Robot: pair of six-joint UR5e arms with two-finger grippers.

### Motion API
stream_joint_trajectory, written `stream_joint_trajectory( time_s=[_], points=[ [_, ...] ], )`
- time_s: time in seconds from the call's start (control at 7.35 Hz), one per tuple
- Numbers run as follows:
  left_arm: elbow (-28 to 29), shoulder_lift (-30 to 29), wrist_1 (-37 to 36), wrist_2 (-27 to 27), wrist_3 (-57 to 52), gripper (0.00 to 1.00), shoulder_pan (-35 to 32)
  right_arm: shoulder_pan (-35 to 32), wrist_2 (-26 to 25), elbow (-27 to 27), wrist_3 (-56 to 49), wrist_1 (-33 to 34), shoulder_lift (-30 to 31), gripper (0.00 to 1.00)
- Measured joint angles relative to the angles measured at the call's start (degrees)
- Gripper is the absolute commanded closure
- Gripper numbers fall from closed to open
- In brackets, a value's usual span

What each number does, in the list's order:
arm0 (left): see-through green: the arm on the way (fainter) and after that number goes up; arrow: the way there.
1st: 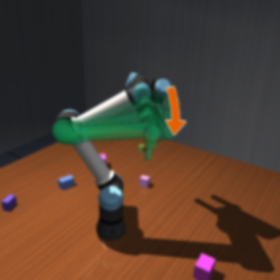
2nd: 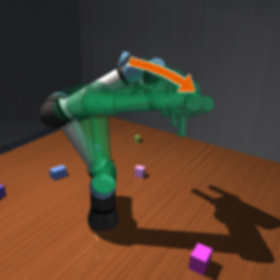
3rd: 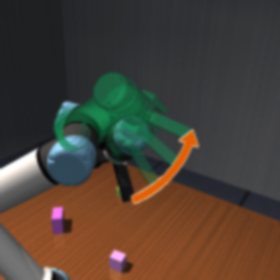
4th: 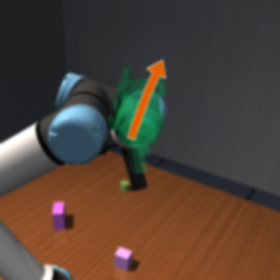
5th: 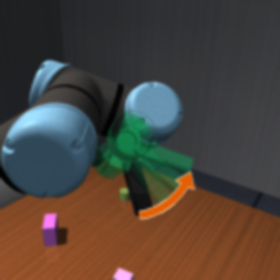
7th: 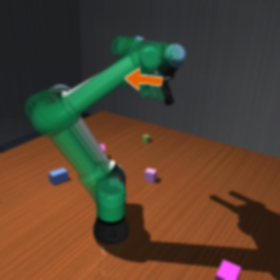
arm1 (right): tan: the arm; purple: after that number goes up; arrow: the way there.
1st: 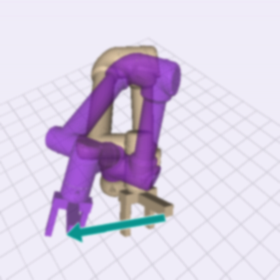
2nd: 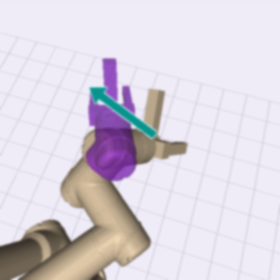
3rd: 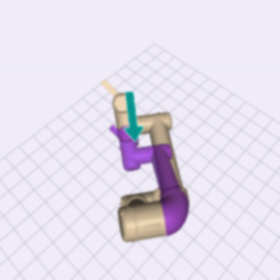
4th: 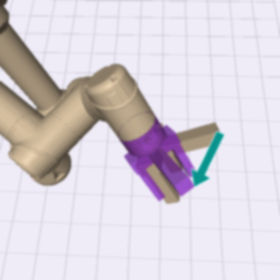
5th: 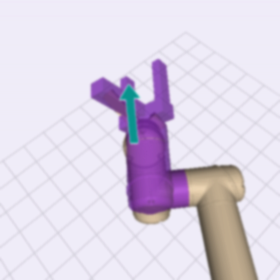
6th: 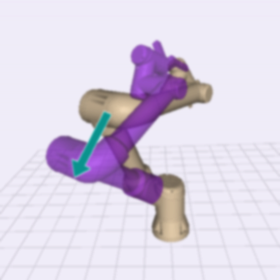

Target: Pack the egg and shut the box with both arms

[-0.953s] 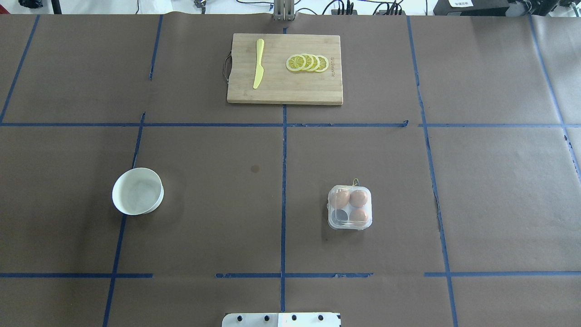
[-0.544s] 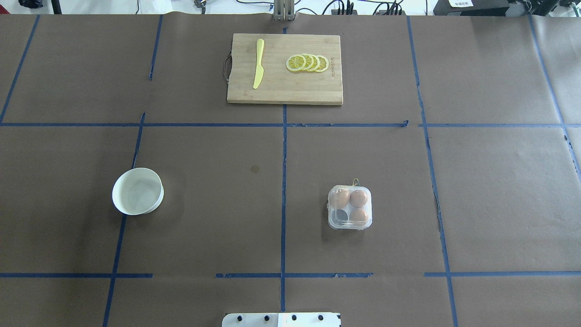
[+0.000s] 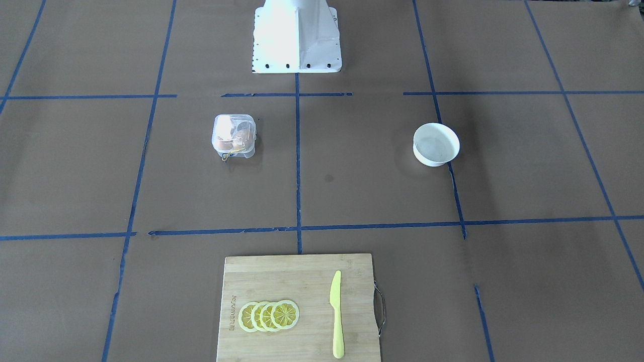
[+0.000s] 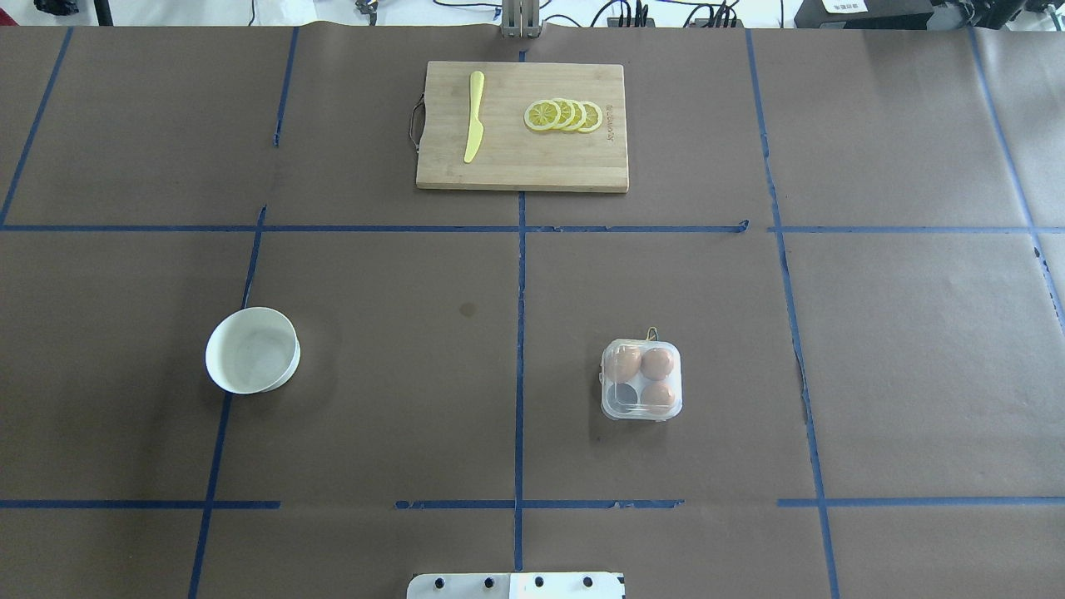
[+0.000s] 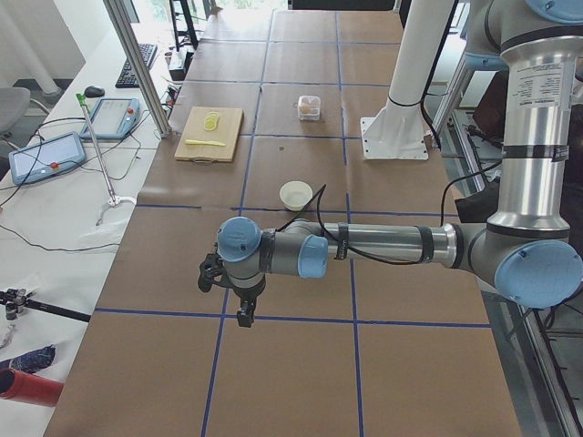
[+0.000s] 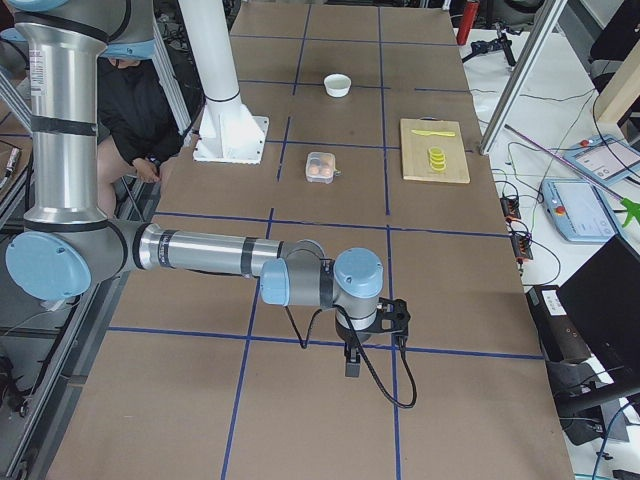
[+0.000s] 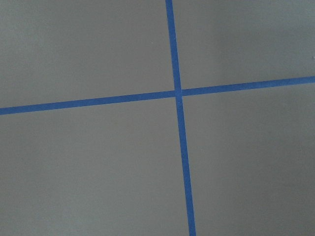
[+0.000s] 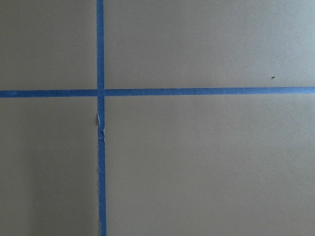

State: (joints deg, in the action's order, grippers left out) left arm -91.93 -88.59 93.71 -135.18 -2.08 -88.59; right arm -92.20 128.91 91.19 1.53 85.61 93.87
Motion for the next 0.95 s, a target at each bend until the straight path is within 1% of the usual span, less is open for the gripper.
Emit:
stream_joint_trajectory(
  time_s=[0.54, 0.82, 0.95],
  points=[
    [-0.91, -0.66, 0.05, -0.02, -0.21, 0.00, 0.01, 0.00, 0.47, -0.07, 0.03, -0.01, 0.00, 0.00],
    [-2.63, -0.71, -0.06, -0.53, 0.10, 0.00, 0.04, 0.00, 2.99, -0.12, 0.05, -0.01, 0.06, 0.00],
    [-2.99, -0.69, -0.09, -2.04, 0.25, 0.00, 0.06, 0.00, 4.00, -0.16, 0.03, -0.01, 0.07, 0.00]
  ],
)
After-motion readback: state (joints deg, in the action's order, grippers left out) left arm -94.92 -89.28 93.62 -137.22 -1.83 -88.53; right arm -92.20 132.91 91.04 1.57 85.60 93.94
